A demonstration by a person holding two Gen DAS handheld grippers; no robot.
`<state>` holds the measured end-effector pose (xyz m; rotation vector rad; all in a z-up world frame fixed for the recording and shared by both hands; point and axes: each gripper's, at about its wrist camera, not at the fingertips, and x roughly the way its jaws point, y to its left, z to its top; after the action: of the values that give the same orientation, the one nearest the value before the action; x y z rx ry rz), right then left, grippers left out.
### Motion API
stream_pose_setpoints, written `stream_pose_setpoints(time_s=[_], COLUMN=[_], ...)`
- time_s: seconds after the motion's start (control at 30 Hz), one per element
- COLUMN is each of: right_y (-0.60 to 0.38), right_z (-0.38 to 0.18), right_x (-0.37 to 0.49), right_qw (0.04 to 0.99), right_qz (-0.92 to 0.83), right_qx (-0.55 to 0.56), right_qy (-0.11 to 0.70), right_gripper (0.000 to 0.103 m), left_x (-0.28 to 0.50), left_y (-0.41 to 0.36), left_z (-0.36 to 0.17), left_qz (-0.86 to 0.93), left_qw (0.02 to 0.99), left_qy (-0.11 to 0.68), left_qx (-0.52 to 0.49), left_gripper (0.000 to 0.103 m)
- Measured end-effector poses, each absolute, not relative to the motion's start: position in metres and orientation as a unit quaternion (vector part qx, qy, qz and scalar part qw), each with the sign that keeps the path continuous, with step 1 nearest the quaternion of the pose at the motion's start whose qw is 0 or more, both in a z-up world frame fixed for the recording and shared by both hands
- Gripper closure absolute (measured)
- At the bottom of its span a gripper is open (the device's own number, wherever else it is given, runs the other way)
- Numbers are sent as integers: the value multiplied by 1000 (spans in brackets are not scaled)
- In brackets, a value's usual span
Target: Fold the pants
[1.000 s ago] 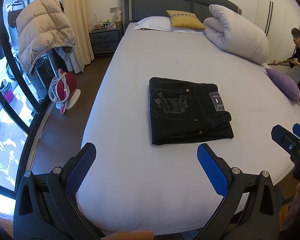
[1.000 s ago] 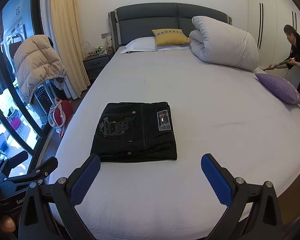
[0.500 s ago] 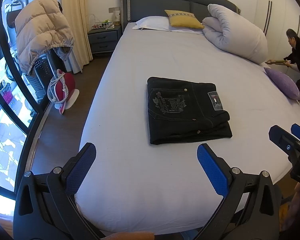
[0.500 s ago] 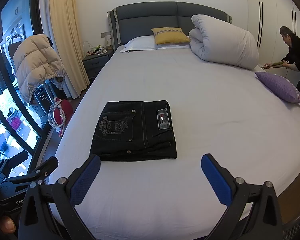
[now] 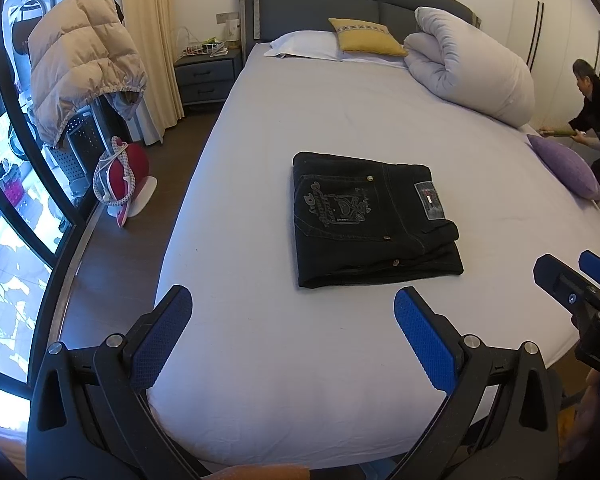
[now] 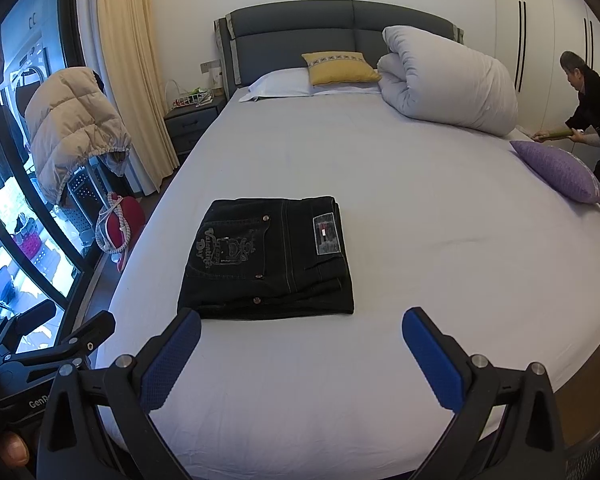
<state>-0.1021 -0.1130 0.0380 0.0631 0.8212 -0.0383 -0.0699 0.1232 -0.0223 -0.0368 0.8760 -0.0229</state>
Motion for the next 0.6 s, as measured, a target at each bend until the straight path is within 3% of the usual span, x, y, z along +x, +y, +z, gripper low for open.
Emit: stream_pose_setpoints(time_s=[0.6], right_y=[-116], right_z=[32], right_x=[-103], right_qw=[914], right_qz=[-18], right_qx=[31], right_qy=[405], right_gripper=[0], left_x=[-68], left_y=[125], left_z=[-25], left_qz=[-15], left_qw=[903], left_qy=[429], left_qx=[-20], left_gripper=[0])
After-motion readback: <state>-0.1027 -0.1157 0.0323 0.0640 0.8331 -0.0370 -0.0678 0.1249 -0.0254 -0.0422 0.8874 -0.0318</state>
